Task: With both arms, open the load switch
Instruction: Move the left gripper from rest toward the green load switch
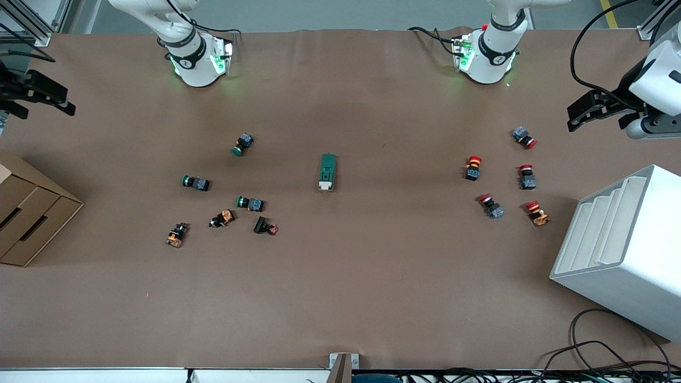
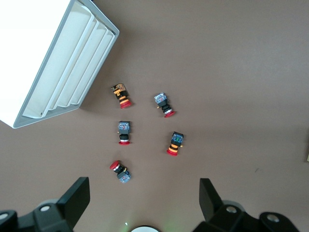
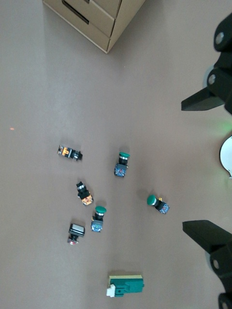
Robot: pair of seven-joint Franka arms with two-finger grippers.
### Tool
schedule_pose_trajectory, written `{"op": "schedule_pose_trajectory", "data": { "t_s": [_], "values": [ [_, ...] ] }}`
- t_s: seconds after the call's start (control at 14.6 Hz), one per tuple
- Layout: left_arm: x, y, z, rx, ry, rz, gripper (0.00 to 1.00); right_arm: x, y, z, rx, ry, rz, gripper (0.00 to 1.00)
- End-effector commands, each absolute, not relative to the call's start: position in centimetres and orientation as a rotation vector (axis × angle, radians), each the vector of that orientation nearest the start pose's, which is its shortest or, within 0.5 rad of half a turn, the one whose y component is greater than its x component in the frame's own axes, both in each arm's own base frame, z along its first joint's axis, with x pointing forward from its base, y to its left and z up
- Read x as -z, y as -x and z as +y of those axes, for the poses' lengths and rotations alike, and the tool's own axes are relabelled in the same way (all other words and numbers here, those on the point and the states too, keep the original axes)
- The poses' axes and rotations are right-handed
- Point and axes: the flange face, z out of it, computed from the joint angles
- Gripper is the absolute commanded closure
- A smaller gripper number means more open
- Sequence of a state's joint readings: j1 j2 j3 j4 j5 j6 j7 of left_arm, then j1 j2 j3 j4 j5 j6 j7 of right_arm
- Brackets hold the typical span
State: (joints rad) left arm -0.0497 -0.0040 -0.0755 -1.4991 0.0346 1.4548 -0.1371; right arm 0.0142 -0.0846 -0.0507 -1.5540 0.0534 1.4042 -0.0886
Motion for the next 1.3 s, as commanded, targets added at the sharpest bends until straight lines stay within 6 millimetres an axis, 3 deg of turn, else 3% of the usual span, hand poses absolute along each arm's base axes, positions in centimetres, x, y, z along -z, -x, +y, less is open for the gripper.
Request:
{"op": "schedule_pose_trajectory", "data": {
  "t_s": [0.0, 0.68, 1.02, 1.23],
  "values": [
    [-65.5, -54.0, -6.1, -0.047, 3.086, -0.004, 0.0, -66.4, -51.0, 1.7, -0.102, 3.086, -0.196, 0.0],
    [-65.4, -54.0, -6.6, -0.051, 3.098, 0.008, 0.0, -65.5, -51.6, 2.3, -0.127, 3.102, -0.107, 0.0],
    [-65.2, -52.9, -9.5, -0.117, 3.09, 0.049, 0.0, -65.5, -51.6, 2.3, -0.125, 3.103, -0.104, 0.0],
    [-64.9, -52.0, -10.1, -0.193, 3.07, -0.054, 0.0, -65.6, -51.6, 1.9, -0.122, 3.103, -0.09, 0.0]
  ]
}}
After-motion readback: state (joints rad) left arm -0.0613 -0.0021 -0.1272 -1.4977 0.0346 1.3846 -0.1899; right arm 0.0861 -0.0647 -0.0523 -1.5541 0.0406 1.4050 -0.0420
